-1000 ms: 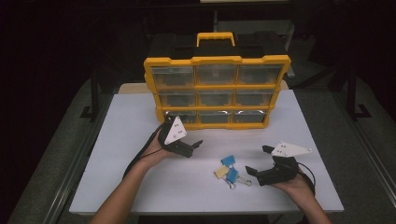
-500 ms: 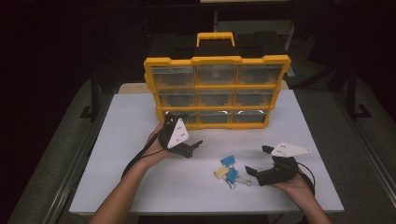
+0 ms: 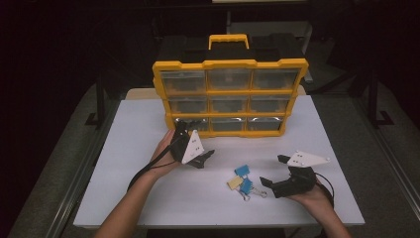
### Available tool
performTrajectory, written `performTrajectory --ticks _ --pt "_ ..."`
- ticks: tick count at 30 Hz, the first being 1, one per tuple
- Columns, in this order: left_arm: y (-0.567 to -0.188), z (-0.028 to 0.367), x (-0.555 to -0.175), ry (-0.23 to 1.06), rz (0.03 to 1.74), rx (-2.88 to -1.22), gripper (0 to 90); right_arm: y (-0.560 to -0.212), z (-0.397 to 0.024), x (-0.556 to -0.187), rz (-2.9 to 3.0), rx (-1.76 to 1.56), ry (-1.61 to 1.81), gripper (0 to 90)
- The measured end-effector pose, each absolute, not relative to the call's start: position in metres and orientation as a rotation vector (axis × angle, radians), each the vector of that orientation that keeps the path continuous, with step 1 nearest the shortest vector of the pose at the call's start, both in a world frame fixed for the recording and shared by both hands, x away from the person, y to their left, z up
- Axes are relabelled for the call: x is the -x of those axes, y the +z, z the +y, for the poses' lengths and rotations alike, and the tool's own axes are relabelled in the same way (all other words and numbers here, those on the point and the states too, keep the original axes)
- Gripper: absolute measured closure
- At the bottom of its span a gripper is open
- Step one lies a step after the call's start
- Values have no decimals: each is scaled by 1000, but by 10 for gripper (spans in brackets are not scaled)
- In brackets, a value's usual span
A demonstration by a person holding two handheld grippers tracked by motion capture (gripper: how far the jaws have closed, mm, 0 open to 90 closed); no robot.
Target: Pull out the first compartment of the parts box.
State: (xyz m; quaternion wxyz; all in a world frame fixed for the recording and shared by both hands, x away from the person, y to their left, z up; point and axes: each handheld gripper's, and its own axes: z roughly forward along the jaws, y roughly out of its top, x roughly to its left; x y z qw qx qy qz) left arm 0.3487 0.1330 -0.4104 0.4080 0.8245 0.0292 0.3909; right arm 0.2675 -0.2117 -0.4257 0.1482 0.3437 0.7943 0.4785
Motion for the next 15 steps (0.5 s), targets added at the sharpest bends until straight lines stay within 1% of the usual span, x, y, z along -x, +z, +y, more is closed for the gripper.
performTrajectory --ticks 6,15 --pt "-412 131 -346 1059 7 -2101 2 -427 -212 -268 2287 -989 1366 0" --pt "-414 127 -343 1134 -54 -2123 2 -426 -212 -267 2284 -989 1374 0"
